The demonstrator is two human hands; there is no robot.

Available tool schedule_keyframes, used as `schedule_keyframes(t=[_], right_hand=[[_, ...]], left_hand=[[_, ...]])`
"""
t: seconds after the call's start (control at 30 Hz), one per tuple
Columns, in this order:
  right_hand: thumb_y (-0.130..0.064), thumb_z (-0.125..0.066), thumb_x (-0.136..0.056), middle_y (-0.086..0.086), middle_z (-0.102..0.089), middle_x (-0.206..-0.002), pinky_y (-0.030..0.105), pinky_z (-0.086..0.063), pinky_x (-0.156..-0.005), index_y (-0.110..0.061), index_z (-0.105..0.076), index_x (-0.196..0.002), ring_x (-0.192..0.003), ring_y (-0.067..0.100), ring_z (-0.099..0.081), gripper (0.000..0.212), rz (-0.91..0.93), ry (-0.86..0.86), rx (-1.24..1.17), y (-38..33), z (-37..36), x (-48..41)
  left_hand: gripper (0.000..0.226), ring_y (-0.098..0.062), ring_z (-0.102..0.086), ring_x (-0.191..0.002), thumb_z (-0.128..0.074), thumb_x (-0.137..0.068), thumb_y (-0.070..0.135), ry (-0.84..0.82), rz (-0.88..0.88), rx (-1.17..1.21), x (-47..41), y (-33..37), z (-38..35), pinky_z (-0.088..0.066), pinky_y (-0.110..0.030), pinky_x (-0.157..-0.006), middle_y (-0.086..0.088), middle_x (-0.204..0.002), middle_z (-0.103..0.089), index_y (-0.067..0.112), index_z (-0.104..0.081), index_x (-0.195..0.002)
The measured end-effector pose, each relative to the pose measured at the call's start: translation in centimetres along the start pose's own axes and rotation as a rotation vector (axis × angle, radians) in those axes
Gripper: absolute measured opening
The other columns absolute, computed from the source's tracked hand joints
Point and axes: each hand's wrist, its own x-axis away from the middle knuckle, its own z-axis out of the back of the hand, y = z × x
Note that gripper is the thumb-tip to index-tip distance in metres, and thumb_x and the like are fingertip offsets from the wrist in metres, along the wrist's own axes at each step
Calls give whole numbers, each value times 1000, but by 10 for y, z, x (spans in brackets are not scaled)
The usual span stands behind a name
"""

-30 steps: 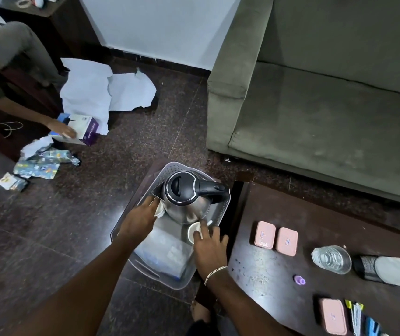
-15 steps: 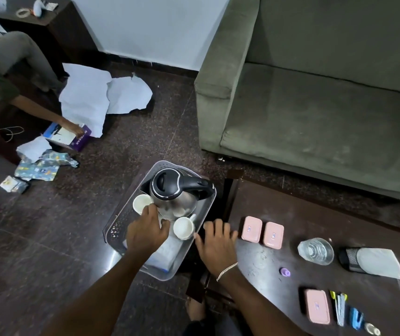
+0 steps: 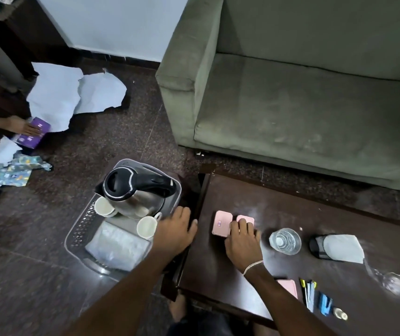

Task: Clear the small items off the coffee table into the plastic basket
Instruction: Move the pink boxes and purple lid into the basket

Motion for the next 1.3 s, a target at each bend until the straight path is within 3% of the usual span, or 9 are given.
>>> schedule_keyframes(t=[0.13,0.23,0.3,0.4,0.53,0.73,1.0,1.2,1.3], right_hand=[[-31,-63,-73,10,-60,-121,45,-43,-78,-10,-58,-124,-108,33,-56,55,44,-43,23,35,-12,-21],[-36,-64,-75,11,-57,-133,46,-43,-86,-7,-50,-138,-118,32,-53,71,97,-88,54,57,-29,-35],[-43,-71,-71,12,-45,-148,46,-40,-95,-8,-40,-146,-132,31,-45,88,124,-151,72,67,-39,-43],[-46,-77,-67,13,-31,-158,47,-34,-103,-10,-27,-152,-143,31,-33,105,156,-230,55,74,-52,-50],[-35,-72,-71,13,-30,-159,47,-31,-102,-8,-18,-154,-146,29,-29,103,149,-221,40,74,-60,-52],[-29,-65,-74,9,-45,-145,47,-35,-96,-7,-30,-151,-137,27,-41,88,135,-153,40,74,-56,-45],[-38,-82,-47,8,-68,-115,47,-50,-73,-4,-62,-128,-100,25,-64,90,230,-62,26,9,-5,2],[-44,-83,-49,8,-65,-123,47,-51,-76,-6,-59,-132,-102,26,-63,94,345,-89,-14,-66,41,36],[-52,-79,-50,8,-66,-122,46,-50,-77,-7,-60,-131,-102,24,-63,95,400,-100,-48,-112,56,47]], left_hand=[[43,-25,-64,-90,-64,-82,53,-158,-162,-5,-26,34,-39,-54,-39,-53,-2,-106,-52,21,-48,-105],[70,-29,-56,-108,-75,-74,54,-297,-206,-3,-42,54,-66,-55,-45,-74,-2,-123,-43,20,-43,-126],[98,-30,-49,-119,-81,-69,54,-397,-223,-14,-51,63,-82,-52,-51,-86,-1,-141,-39,22,-30,-147],[120,-30,-41,-131,-87,-65,48,-524,-227,-18,-58,73,-100,-48,-56,-95,2,-159,-28,25,-13,-156],[108,-28,-43,-133,-81,-76,34,-566,-228,-73,-58,80,-115,-52,-50,-96,1,-161,-26,20,-13,-158],[88,-28,-46,-128,-69,-86,15,-517,-257,-41,-53,78,-107,-55,-44,-95,-3,-156,-31,14,-19,-158],[89,-25,-44,-129,-67,-86,35,-439,-369,31,-5,21,-37,-48,-39,-106,-2,-159,-30,15,-19,-159],[94,-26,-35,-143,-72,-80,37,-413,-356,43,41,-51,36,-31,-36,-121,-6,-159,-35,14,-25,-158],[98,-27,-37,-141,-75,-76,38,-441,-290,25,63,-95,65,-35,-36,-118,-6,-159,-35,14,-25,-157]])
